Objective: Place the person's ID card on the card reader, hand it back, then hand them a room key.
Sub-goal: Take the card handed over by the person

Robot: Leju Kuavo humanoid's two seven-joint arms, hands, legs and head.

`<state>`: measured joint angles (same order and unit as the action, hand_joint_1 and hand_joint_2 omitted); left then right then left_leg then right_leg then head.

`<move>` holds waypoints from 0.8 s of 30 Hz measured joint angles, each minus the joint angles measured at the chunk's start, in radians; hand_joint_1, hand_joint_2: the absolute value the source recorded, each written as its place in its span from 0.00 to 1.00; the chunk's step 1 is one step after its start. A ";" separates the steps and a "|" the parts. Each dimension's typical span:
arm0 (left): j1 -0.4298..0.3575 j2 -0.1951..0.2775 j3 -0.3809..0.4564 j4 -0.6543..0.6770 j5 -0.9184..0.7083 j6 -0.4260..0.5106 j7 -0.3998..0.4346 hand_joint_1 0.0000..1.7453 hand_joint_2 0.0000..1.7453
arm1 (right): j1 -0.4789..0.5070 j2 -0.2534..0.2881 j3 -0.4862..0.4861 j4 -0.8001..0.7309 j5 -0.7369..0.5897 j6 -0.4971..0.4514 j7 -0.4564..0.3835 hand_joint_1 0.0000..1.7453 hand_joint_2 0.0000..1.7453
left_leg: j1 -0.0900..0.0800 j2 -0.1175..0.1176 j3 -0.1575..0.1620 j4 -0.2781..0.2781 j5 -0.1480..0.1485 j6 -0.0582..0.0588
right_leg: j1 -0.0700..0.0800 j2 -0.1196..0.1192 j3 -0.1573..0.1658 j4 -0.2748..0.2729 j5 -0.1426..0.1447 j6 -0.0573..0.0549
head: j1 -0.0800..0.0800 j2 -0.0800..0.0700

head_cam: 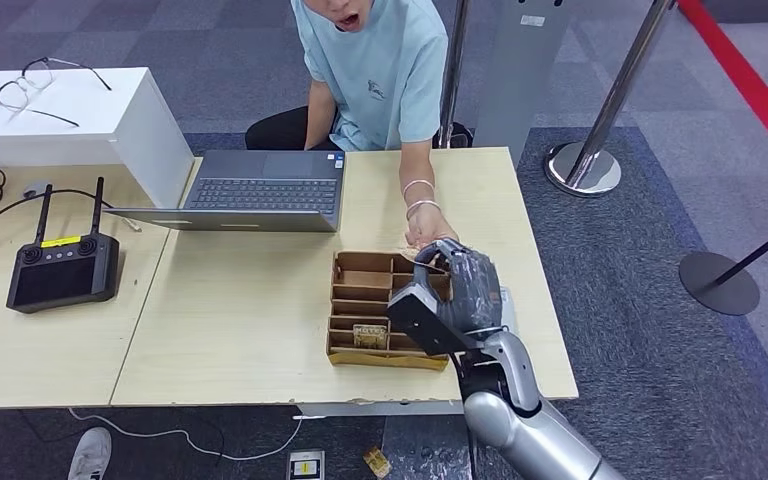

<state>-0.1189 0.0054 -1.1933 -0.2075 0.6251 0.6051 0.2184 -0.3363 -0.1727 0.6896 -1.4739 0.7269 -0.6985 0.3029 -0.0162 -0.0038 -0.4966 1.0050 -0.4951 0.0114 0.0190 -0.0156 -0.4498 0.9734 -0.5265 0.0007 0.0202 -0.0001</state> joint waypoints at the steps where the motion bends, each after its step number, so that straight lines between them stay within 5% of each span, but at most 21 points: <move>1: 0.000 0.001 0.000 0.000 0.000 0.000 0.001 0.00 1.00 | 0.000 0.001 0.000 0.001 -0.001 0.000 -0.003 1.00 1.00 | 0.000 0.000 0.000 0.000 0.000 0.000 | 0.000 0.000 0.000 0.000 0.000 0.000 | 0.000 0.000; 24: 0.001 0.008 0.000 0.000 -0.004 -0.001 -0.009 0.00 1.00 | 0.058 0.016 -0.095 -0.023 0.126 -0.001 -0.016 1.00 1.00 | 0.000 0.000 0.000 0.000 0.000 0.000 | 0.000 0.000 0.000 0.000 0.000 0.000 | 0.000 0.000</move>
<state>-0.1179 0.0134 -1.1933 -0.2075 0.6210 0.6043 0.2090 -0.2779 -0.1568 0.5950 -1.4968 0.8532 -0.6992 0.2866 -0.0162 -0.0036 -0.4966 1.0051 -0.4951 0.0114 0.0190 -0.0155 -0.4500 0.9734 -0.5265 0.0007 0.0203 0.0000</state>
